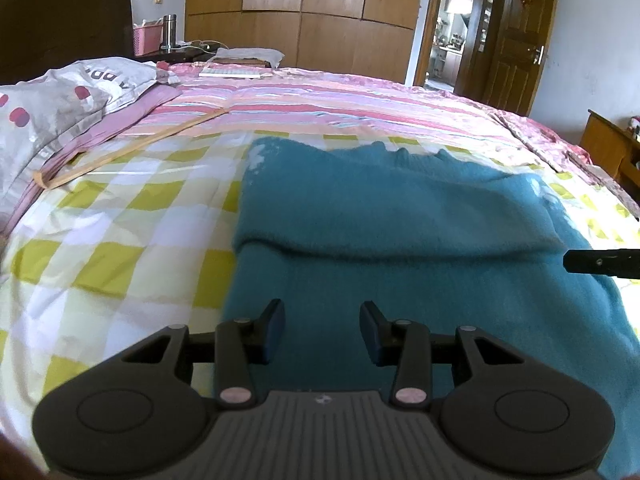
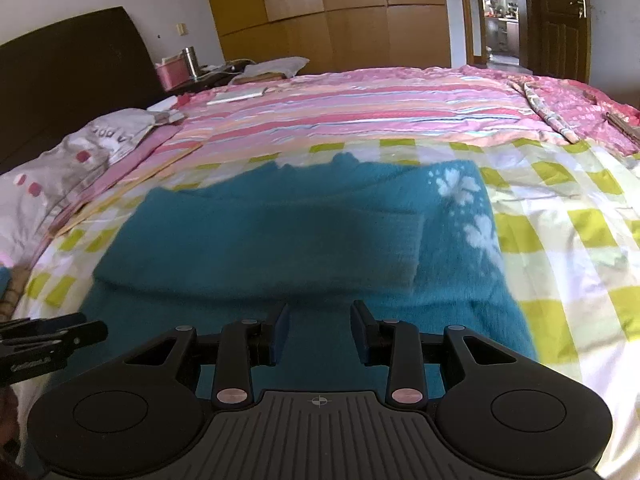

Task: Fold small clothes

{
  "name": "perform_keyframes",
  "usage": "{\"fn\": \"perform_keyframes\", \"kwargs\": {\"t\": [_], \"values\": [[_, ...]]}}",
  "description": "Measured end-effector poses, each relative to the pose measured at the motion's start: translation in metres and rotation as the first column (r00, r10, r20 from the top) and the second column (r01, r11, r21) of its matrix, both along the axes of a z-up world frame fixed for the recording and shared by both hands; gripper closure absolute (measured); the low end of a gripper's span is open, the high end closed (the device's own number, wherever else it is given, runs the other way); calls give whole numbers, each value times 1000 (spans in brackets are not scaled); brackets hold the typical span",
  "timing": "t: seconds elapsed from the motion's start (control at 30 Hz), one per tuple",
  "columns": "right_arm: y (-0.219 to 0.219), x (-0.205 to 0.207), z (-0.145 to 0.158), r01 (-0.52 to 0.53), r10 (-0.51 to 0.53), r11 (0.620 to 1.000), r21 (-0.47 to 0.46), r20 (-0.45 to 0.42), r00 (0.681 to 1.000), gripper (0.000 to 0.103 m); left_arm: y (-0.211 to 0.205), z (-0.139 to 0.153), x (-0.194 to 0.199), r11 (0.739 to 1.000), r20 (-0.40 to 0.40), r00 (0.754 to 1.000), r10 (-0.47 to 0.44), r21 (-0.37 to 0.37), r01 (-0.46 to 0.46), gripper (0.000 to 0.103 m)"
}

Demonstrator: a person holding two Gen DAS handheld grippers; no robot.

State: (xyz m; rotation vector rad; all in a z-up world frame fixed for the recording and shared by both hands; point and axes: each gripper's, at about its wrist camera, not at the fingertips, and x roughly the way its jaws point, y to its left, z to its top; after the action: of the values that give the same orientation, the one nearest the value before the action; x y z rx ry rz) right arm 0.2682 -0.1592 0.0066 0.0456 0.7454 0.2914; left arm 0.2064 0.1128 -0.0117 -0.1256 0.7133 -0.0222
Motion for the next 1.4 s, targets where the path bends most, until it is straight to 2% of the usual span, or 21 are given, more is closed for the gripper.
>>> {"fn": "perform_keyframes", "kwargs": {"t": [0.47, 0.87, 1.07, 1.4], "values": [[-18, -61, 2, 3, -1, 999, 40, -48, 999, 70, -3, 4, -59, 998, -99, 995, -30, 61, 36, 57], [-42, -107, 14, 15, -14, 998, 67, -26, 1000, 70, -21, 8, -93, 993, -169, 983, -70, 84, 85, 57], [-64, -127, 13, 43, -41, 996, 77, -30, 999, 70, -27, 3, -111, 990, -228, 970, -82, 93, 106, 57], [-94, -156, -1, 57, -49, 996, 67, -108, 993, 69, -28, 2, -137, 989, -297, 954, -51, 118, 90, 56]]}}
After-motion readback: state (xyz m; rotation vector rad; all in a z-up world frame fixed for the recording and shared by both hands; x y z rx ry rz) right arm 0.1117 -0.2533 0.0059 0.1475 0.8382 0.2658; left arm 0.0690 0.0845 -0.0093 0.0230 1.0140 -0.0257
